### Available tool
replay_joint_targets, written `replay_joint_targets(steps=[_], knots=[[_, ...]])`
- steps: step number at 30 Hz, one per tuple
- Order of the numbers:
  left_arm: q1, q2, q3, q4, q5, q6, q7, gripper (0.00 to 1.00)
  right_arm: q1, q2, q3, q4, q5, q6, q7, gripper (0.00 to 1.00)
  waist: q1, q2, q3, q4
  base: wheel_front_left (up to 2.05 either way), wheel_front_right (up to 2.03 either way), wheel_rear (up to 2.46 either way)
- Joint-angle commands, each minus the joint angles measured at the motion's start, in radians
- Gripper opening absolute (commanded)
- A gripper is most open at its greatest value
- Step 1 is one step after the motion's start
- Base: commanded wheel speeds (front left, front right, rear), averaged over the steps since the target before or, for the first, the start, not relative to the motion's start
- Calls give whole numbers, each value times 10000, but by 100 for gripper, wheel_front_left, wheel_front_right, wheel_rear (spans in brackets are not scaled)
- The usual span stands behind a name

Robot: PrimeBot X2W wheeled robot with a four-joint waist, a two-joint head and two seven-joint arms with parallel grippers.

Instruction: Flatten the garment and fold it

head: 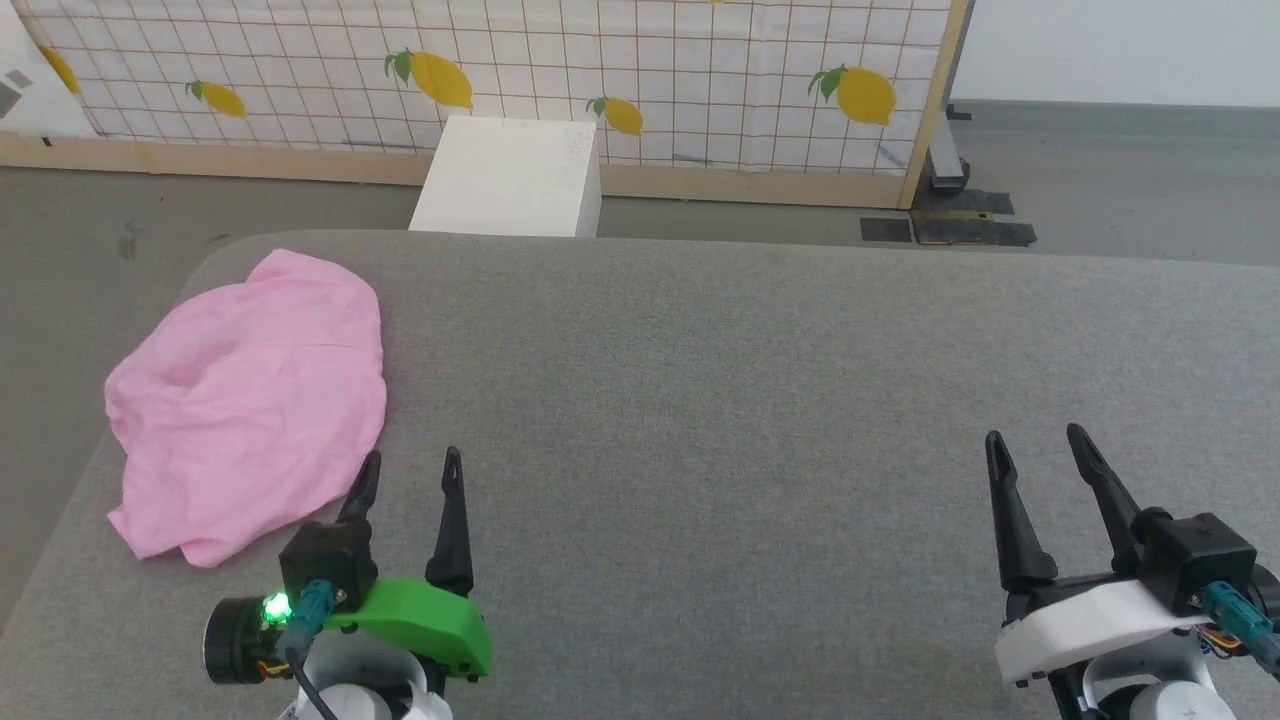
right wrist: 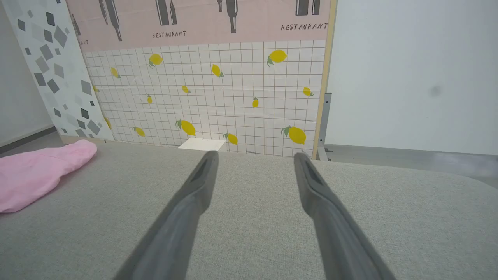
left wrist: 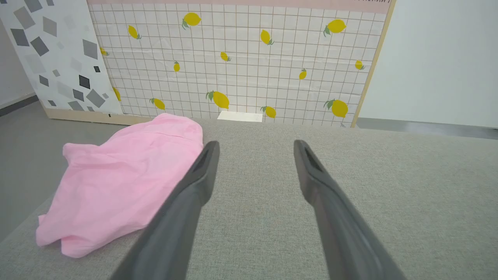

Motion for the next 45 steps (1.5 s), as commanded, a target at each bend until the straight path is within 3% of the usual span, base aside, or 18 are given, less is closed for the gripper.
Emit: replay_joint_targets(steps=[1, 12, 18, 45], knots=[[-210, -18, -43, 50, -156, 74, -113, 100, 53, 16, -30, 35, 139, -9, -112, 100, -1, 0, 10, -1, 0, 0, 0], [-327, -21, -188, 246, -281, 159, -341, 100, 50, 19, -122, 67, 294, -10, -338, 100, -1, 0, 30, 19, 0, 0, 0], [-488, -23, -369, 334, -381, 218, -464, 100, 162, 21, -277, 40, 351, -11, -460, 100, -1, 0, 40, 513, 0, 0, 0], [-319, -29, -154, 621, -601, 315, -1019, 100, 257, 27, -206, 109, 685, -14, -1012, 100, -1, 0, -94, 5627, 0, 0, 0]])
